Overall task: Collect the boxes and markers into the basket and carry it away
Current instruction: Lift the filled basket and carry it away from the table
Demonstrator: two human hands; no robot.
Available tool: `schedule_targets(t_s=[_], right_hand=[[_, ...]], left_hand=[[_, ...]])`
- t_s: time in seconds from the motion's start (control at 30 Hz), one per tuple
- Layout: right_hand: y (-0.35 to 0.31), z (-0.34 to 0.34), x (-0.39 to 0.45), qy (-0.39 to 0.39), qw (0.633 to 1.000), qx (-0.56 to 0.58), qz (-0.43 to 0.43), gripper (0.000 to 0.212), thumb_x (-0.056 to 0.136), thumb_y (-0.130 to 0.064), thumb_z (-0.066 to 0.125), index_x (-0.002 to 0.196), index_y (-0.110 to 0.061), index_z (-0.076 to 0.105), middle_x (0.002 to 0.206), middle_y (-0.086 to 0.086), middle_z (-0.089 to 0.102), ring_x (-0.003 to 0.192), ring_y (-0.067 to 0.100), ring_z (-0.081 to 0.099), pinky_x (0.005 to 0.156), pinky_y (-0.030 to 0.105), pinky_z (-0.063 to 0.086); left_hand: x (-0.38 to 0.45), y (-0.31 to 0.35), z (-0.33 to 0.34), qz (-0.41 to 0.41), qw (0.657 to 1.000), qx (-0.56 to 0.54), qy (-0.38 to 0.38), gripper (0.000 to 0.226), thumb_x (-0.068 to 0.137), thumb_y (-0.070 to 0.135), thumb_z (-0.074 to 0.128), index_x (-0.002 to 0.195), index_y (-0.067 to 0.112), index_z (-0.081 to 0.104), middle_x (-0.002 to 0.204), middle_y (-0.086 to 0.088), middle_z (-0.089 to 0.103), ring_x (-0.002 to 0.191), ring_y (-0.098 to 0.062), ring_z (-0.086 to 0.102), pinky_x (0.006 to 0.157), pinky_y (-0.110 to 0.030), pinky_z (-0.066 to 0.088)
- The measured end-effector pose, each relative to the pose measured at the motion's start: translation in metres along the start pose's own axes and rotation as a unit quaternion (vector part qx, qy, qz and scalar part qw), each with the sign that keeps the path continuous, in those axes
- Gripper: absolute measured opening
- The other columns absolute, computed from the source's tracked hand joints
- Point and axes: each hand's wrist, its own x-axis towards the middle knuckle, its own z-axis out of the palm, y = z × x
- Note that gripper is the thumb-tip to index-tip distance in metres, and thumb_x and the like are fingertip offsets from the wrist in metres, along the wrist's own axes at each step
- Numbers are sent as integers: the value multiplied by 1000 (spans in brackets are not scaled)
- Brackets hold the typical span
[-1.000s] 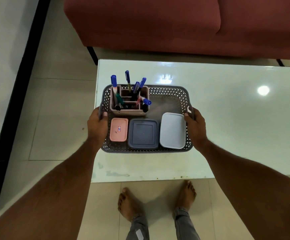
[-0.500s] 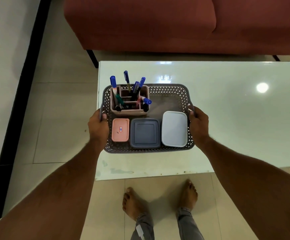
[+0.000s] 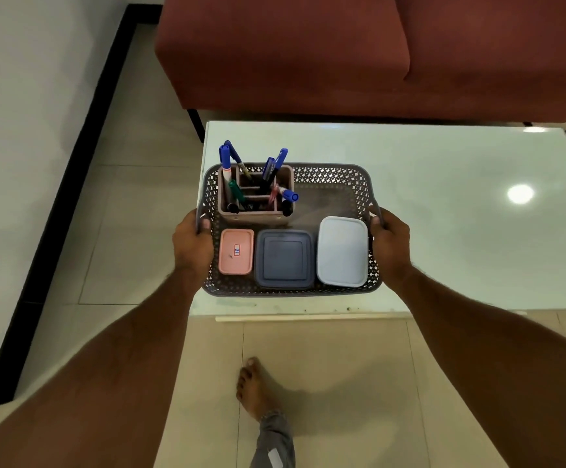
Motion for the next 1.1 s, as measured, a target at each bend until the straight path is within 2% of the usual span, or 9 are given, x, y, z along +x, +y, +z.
schedule_targets(t_s=[0.13, 0.27, 0.4, 0.5, 0.57, 0.63, 0.8, 0.97, 1.1], right_hand=[[-5, -30, -41, -64, 994, 79, 40, 43, 100, -10, 48, 113, -44, 70, 95, -4, 69, 81, 14, 59, 74, 31, 51], [-1, -64, -78, -164, 972, 148, 86, 54, 93, 0, 58, 116, -47, 67, 123, 1, 72, 111, 23, 68, 97, 38, 53], [17, -90, -113, -133, 957, 199, 163, 46, 86, 5, 64, 122, -24, 66, 111, 6, 74, 107, 30, 68, 85, 39, 56], [33, -103, -140, -153, 951, 212, 164, 36, 88, 1, 64, 122, -10, 67, 124, 12, 70, 120, 33, 64, 98, 46, 54], [43, -111, -161, -194, 943, 205, 178, 43, 88, 2, 62, 127, -15, 66, 129, 12, 67, 122, 33, 62, 100, 48, 52], [52, -119, -178, -221, 934, 191, 205, 50, 89, 1, 61, 131, -26, 63, 132, 7, 66, 122, 32, 63, 91, 50, 56], [70, -132, -214, -271, 913, 192, 236, 58, 92, 0, 60, 135, -39, 57, 138, 5, 62, 122, 34, 61, 91, 69, 49], [78, -140, -231, -261, 912, 207, 240, 64, 89, 0, 61, 139, -39, 54, 140, 8, 60, 126, 35, 59, 93, 65, 50], [89, -148, -243, -260, 908, 215, 247, 68, 86, 1, 61, 141, -37, 52, 134, 4, 64, 123, 31, 61, 89, 60, 54]], left_hand=[[-44, -10, -6, -8, 1000, 11, 27, 26, 95, 8, 48, 113, 5, 66, 105, -12, 69, 95, -24, 61, 82, -33, 49], [-83, -25, -16, -27, 999, -8, 34, 24, 92, 12, 50, 108, 9, 67, 102, -11, 71, 91, -24, 63, 83, -41, 54], [-122, -32, -23, -35, 999, -20, 29, 17, 91, 11, 52, 97, 8, 67, 90, -7, 69, 79, -18, 59, 70, -34, 51], [-145, -45, -28, -53, 997, -47, 22, 15, 87, 10, 53, 91, 13, 67, 88, -9, 69, 78, -25, 63, 75, -49, 58], [-157, -61, -35, -54, 998, -39, 7, 16, 86, 11, 54, 92, 16, 68, 92, -11, 72, 86, -32, 68, 80, -57, 58], [-168, -72, -42, -52, 998, -33, 0, 19, 86, 13, 54, 96, 18, 69, 93, -10, 73, 92, -36, 69, 81, -60, 57], [-195, -77, -55, -33, 999, -22, -6, 26, 87, 16, 50, 104, 16, 70, 96, -10, 73, 94, -35, 69, 84, -59, 56], [-218, -69, -60, -16, 999, -30, -15, 25, 88, 11, 50, 102, 10, 70, 97, -14, 73, 92, -33, 68, 84, -56, 57], [-233, -80, -64, -56, 996, -62, -33, 25, 89, 8, 53, 106, 12, 72, 101, -10, 74, 96, -30, 70, 87, -55, 57]])
